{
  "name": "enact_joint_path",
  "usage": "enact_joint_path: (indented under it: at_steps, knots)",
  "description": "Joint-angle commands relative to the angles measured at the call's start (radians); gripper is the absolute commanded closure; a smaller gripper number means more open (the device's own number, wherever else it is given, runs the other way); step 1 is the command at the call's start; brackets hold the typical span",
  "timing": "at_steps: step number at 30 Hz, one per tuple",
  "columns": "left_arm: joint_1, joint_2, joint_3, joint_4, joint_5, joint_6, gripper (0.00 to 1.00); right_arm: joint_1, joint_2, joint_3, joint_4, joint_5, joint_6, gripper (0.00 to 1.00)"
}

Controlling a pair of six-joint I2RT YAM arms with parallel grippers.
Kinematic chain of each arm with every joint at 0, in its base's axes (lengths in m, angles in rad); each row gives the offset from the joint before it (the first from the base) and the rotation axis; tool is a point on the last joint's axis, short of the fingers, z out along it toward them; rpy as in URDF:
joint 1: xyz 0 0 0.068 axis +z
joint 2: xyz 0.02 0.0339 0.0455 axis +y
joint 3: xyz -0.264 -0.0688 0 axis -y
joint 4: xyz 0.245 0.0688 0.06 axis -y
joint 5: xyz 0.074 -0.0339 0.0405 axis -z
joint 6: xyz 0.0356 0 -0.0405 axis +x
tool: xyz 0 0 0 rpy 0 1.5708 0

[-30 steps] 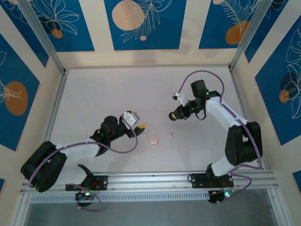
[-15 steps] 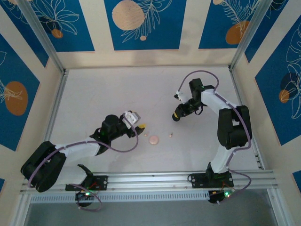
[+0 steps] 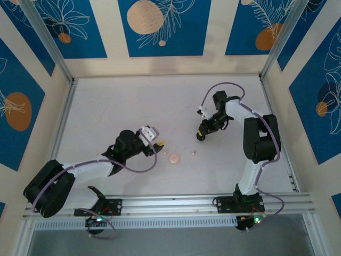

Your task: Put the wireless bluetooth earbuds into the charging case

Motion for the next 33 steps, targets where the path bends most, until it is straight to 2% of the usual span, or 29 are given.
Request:
enact_joint_path:
  at_steps: [1,9,33]
  knots:
    - [-0.007,-0.004,0.028,0.003,0.003,0.012,0.29,-0.004,0.020,0.036,-0.039,-0.006,-0.002,0.80]
    - [-0.007,-0.017,0.025,-0.004,0.002,0.011,0.29,-0.004,0.041,0.041,-0.045,0.012,0.006,0.72]
    - [-0.007,-0.038,0.022,-0.019,0.006,0.011,0.30,-0.013,0.052,0.045,-0.033,0.048,0.033,0.59]
